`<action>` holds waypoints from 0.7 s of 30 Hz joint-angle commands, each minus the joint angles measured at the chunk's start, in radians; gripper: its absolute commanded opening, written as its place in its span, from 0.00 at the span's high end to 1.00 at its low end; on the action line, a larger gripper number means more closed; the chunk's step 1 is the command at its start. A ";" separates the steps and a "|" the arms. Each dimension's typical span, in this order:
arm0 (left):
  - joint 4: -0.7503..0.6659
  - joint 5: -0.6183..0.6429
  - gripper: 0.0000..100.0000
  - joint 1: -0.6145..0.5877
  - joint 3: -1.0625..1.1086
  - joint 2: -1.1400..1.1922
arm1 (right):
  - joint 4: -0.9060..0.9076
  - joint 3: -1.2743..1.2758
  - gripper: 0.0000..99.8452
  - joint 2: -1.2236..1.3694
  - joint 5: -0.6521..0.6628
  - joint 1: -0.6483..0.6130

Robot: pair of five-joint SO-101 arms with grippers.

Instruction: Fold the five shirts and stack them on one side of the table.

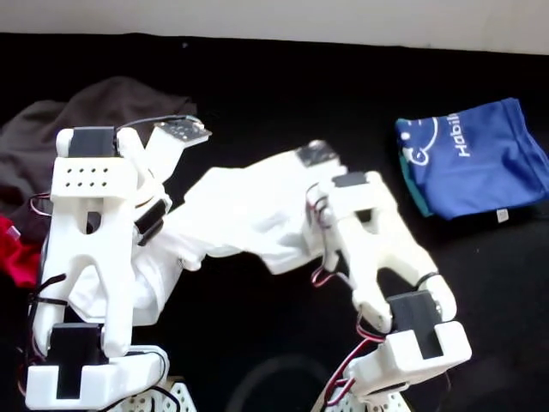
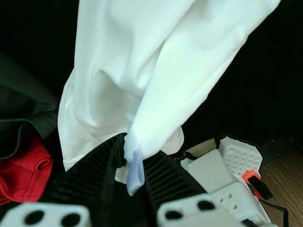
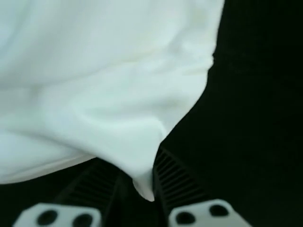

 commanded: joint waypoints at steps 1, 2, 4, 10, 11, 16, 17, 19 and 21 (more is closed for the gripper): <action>0.002 0.011 0.99 0.016 -0.012 -0.022 | 0.111 -0.177 0.99 -0.025 0.005 0.067; -0.008 0.011 0.99 0.016 -0.013 -0.028 | 0.139 -0.220 0.99 -0.048 0.009 0.081; -0.044 0.011 0.99 0.018 -0.030 -0.035 | 0.180 -0.308 0.99 -0.102 0.011 0.096; -0.041 0.012 0.99 0.079 -0.278 -0.090 | 0.194 -0.547 0.99 -0.189 0.012 0.107; -0.029 0.012 0.99 0.097 -0.329 -0.104 | 0.196 -0.593 0.99 -0.189 0.012 0.107; 0.020 0.014 0.99 0.170 -0.544 -0.134 | 0.208 -0.820 0.99 -0.196 0.012 0.142; 0.021 0.014 0.99 0.170 -0.575 -0.134 | 0.226 -0.874 0.99 -0.191 0.012 0.154; 0.021 0.014 0.99 0.165 -0.621 -0.134 | 0.277 -0.975 0.99 -0.189 0.014 0.177; 0.023 0.014 0.99 0.162 -0.653 -0.134 | 0.320 -1.056 0.99 -0.189 0.046 0.203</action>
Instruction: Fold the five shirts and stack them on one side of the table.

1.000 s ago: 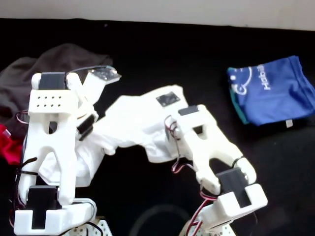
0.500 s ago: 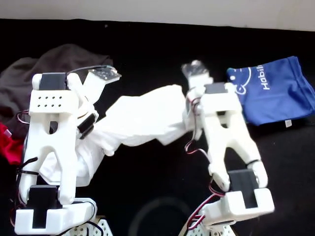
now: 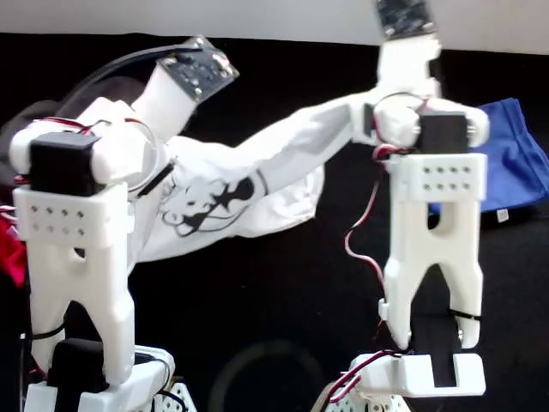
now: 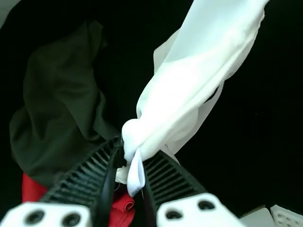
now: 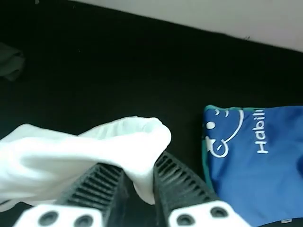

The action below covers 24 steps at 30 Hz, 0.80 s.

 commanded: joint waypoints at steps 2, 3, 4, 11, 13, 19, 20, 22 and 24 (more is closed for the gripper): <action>0.008 0.011 0.99 0.012 -0.094 -0.028 | 0.079 -0.219 0.99 -0.050 0.063 0.062; 0.008 0.011 0.99 0.013 -0.104 -0.028 | 0.096 -0.249 0.99 -0.050 0.072 0.071; 0.008 0.011 0.99 0.015 -0.113 -0.028 | 0.110 -0.272 0.99 -0.050 0.080 0.076; 0.009 0.011 0.99 0.013 -0.219 -0.030 | 0.139 -0.410 0.99 -0.058 0.094 0.091; 0.009 0.012 0.99 0.013 -0.223 -0.041 | 0.131 -0.432 0.99 -0.054 0.091 0.091; 0.009 0.094 0.99 0.021 -0.013 -0.070 | 0.140 -0.386 0.99 -0.035 0.091 0.091; 0.009 0.109 0.99 0.021 0.051 -0.071 | 0.153 -0.348 0.99 -0.027 0.091 0.091; 0.009 0.121 0.99 0.047 0.193 -0.068 | 0.189 -0.277 0.99 -0.007 0.092 0.091; 0.005 0.121 0.99 0.079 0.349 -0.068 | 0.211 -0.200 0.99 0.007 0.092 0.091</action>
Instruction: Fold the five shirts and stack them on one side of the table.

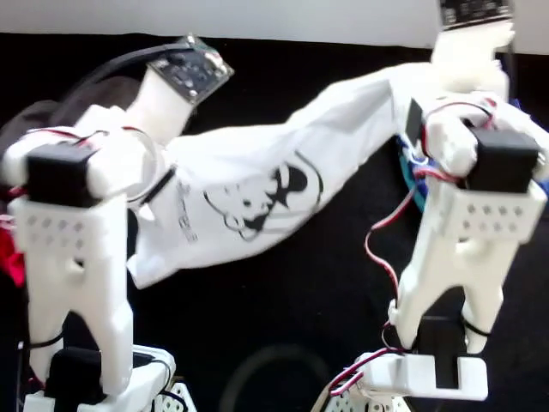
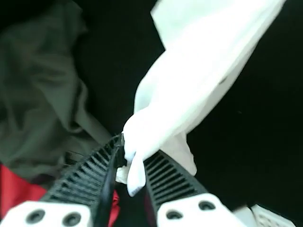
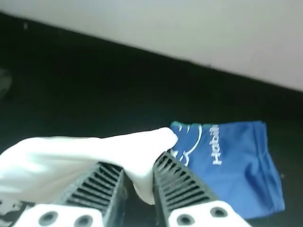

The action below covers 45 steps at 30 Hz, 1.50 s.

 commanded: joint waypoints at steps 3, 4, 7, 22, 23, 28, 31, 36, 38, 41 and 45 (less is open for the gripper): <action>-0.009 0.015 0.99 0.142 0.418 -0.010 | 0.022 0.170 0.99 -0.001 0.008 0.013; -0.032 0.015 0.99 0.174 0.492 -0.010 | 0.022 0.194 0.99 -0.007 0.008 0.013; -0.152 0.015 0.99 0.248 0.690 -0.010 | 0.024 0.268 0.99 -0.033 0.008 0.013; -0.405 0.014 0.78 0.228 1.052 -0.010 | -0.176 0.796 0.99 -0.298 0.011 0.013; -0.420 0.012 0.77 0.205 1.066 -0.010 | -0.185 0.809 0.99 -0.303 0.011 0.013; -0.551 0.011 0.78 0.166 1.176 -0.010 | -0.188 0.817 0.99 -0.303 0.011 0.008; -0.634 0.011 0.78 0.168 1.237 -0.010 | -0.188 0.817 0.99 -0.303 0.011 0.008; -0.652 0.011 0.82 0.151 1.248 -0.018 | -0.182 0.822 0.99 -0.306 0.011 0.008; -0.652 0.011 0.83 0.127 1.253 -0.016 | -0.180 0.823 0.99 -0.311 0.011 0.012; -0.652 0.006 0.83 0.079 1.253 -0.016 | -0.179 0.823 0.99 -0.311 0.011 0.012; -0.651 -0.049 0.83 0.028 1.248 -0.018 | -0.179 0.823 0.99 -0.311 0.012 0.008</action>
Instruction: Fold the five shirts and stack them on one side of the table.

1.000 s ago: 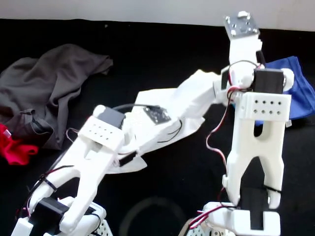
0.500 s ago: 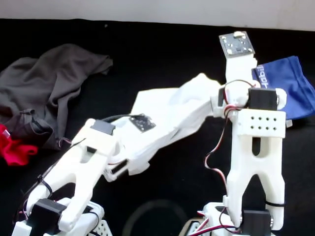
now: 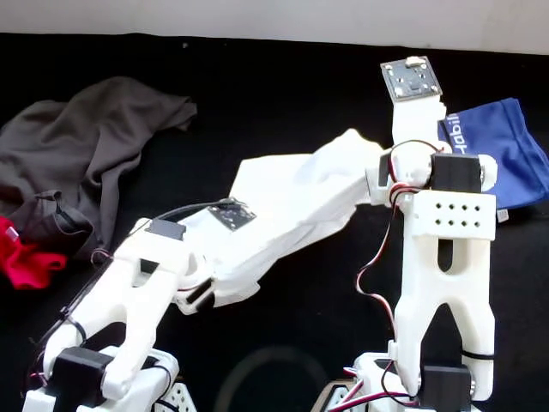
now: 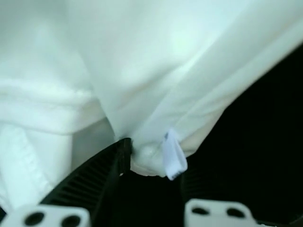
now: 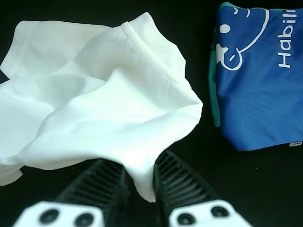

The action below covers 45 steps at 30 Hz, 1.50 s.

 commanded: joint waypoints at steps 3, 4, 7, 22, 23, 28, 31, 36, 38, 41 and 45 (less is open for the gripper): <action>-0.012 -0.066 0.83 -0.073 -0.001 -0.019 | -0.007 -0.001 0.99 -0.047 0.012 0.008; -0.014 -0.077 0.83 -0.081 -0.001 -0.018 | -0.007 -0.001 0.99 -0.047 0.012 0.008; -0.014 -0.094 0.84 -0.085 -0.001 -0.018 | -0.008 -0.002 0.99 -0.047 0.012 0.008; 0.509 -0.086 0.99 -0.061 -0.601 -0.021 | -0.130 -0.002 0.99 -0.038 0.005 0.012; 0.551 -0.086 0.99 -0.061 -0.656 -0.021 | -0.140 -0.002 0.99 -0.038 0.005 0.012; 0.626 -0.086 0.99 -0.059 -0.773 -0.019 | -0.151 0.002 0.99 -0.038 0.006 0.012; 0.626 -0.086 0.99 -0.061 -0.788 -0.019 | -0.151 -0.002 0.99 -0.038 0.006 0.012; 0.595 -0.086 0.99 -0.028 -0.631 -0.010 | -0.148 0.005 0.99 -0.038 0.006 0.012; 0.519 -0.086 0.96 -0.015 -0.496 -0.012 | -0.148 0.005 0.99 -0.038 0.006 0.012; 0.373 -0.064 0.89 -0.012 -0.320 -0.018 | -0.147 0.005 0.99 -0.038 0.006 0.010; 0.307 -0.031 0.84 -0.018 -0.272 -0.019 | -0.142 0.005 0.99 -0.038 0.006 0.010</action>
